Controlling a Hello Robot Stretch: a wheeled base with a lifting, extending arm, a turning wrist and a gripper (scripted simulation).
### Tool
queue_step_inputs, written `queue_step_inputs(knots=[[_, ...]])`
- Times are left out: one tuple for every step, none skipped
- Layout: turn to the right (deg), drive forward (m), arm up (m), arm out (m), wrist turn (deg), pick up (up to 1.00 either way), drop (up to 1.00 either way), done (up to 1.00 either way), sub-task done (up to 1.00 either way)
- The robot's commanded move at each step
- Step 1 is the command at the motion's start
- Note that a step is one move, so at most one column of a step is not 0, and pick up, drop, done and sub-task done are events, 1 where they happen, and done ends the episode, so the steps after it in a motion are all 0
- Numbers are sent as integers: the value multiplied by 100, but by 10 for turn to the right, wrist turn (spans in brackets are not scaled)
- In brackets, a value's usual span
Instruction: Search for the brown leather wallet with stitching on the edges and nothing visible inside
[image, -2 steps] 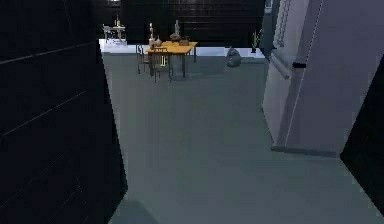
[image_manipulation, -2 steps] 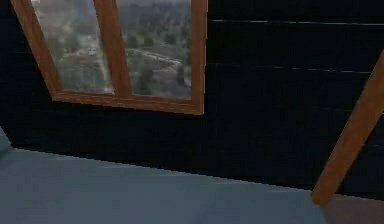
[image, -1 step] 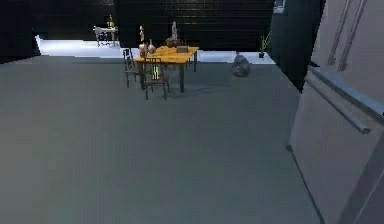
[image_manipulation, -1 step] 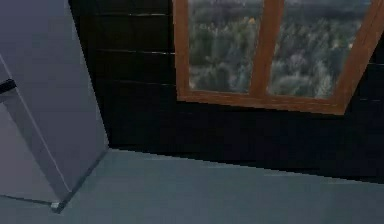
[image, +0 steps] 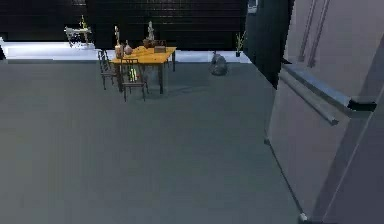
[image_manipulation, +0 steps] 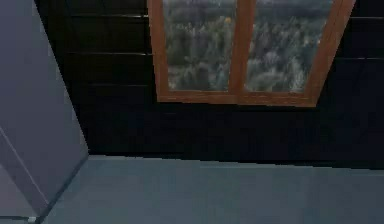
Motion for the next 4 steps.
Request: queue_step_inputs(knots=[[0,50,0,0,0,0,0,0,0],[-390,0,0,0,0,0,0,0,0],[0,45,0,0,0,0,0,0,0],[-420,0,0,0,0,0,0,0,0]])
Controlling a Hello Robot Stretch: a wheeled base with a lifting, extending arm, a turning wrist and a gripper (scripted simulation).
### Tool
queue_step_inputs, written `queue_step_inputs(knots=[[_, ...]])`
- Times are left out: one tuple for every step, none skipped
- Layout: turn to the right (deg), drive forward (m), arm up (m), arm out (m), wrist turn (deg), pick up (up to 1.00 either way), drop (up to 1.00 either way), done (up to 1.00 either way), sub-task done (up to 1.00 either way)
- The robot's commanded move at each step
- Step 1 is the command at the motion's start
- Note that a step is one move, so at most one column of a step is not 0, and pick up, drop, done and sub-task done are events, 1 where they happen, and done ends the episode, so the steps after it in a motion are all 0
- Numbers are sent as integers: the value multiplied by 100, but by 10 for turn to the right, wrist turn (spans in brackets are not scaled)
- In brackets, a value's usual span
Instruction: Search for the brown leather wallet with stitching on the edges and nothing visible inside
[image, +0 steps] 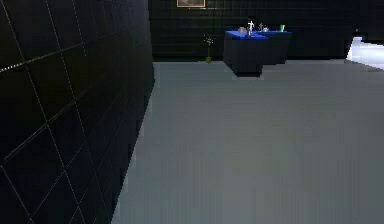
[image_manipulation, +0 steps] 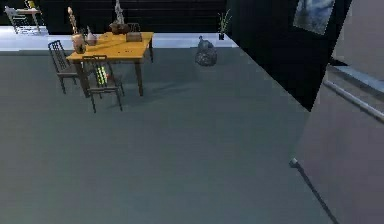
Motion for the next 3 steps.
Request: queue_step_inputs(knots=[[0,15,0,0,0,0,0,0,0],[-90,0,0,0,0,0,0,0,0],[0,100,0,0,0,0,0,0,0]])
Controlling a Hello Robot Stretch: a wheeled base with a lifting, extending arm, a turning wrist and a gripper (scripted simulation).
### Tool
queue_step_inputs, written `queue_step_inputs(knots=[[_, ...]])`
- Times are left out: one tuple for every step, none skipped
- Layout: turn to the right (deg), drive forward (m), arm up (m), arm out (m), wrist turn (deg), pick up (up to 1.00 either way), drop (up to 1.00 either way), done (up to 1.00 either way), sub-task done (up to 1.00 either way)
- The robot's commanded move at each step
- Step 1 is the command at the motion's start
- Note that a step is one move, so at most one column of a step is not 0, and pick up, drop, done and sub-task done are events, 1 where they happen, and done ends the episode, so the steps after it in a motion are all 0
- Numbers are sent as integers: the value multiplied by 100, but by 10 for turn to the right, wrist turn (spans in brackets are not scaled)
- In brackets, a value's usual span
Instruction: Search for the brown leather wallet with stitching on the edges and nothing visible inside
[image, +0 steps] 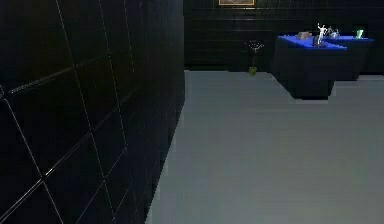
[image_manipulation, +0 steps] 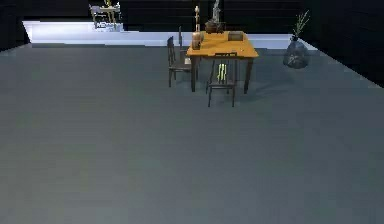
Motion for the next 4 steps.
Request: queue_step_inputs(knots=[[0,100,0,0,0,0,0,0,0],[0,100,0,0,0,0,0,0,0],[0,100,0,0,0,0,0,0,0],[-30,0,0,0,0,0,0,0,0]])
